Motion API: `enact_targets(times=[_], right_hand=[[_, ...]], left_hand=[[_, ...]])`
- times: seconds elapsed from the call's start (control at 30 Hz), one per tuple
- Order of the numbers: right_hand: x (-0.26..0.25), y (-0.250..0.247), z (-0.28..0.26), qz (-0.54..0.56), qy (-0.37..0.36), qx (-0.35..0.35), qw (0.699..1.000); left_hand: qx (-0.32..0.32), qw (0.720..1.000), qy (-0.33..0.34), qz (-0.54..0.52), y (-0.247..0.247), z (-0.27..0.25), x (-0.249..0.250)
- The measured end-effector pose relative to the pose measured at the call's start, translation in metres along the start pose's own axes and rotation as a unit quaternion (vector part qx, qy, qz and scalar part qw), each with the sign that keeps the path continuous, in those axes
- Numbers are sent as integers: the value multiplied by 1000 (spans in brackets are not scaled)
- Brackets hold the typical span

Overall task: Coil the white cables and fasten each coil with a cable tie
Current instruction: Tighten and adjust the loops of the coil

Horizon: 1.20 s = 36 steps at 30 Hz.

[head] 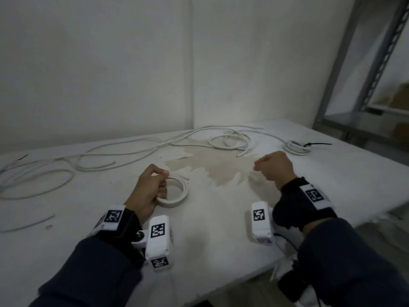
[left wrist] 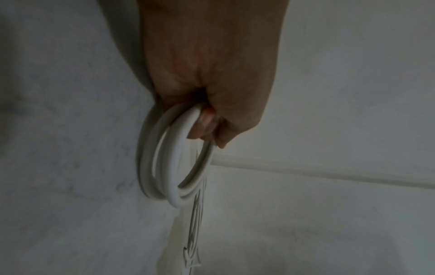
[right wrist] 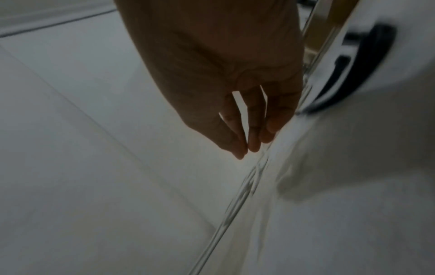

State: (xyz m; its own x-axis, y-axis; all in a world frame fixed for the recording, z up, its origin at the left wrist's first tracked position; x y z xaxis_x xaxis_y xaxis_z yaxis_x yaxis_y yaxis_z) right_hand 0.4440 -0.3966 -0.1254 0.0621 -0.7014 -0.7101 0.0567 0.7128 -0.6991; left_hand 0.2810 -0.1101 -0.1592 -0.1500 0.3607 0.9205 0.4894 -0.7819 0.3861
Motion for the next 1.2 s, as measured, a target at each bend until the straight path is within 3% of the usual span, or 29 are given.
enact_targets(times=[0.17, 0.37, 0.87, 1.07, 1.2], right_hand=[[45, -48, 13, -184, 37, -7, 982], [54, -45, 12, -199, 50, -76, 976], [44, -43, 15, -279, 32, -51, 959], [34, -61, 10, -182, 47, 37, 981], [7, -57, -9, 51, 31, 37, 997]], left_hand=[[-5, 1000, 7, 13, 12, 1, -5], [-1, 1000, 7, 7, 10, 0, -6], [-6, 1000, 2, 0, 12, 0, -7], [-6, 1000, 1, 3, 12, -2, -7], [-4, 1000, -1, 15, 12, -3, -5]])
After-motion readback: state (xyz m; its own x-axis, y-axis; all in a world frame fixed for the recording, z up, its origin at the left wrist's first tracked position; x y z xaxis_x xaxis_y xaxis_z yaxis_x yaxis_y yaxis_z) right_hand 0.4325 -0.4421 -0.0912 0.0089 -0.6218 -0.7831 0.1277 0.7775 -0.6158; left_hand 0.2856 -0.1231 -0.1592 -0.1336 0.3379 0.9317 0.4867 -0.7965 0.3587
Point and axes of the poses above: each hand's wrist, its own z-axis towards the middle knuckle, its own y-axis out of the palm, x = y × z, the point moved 7 cm from there along z, towards the middle knuckle, and after that the axes turned 9 degrees about -z, right-handed, at the moved point
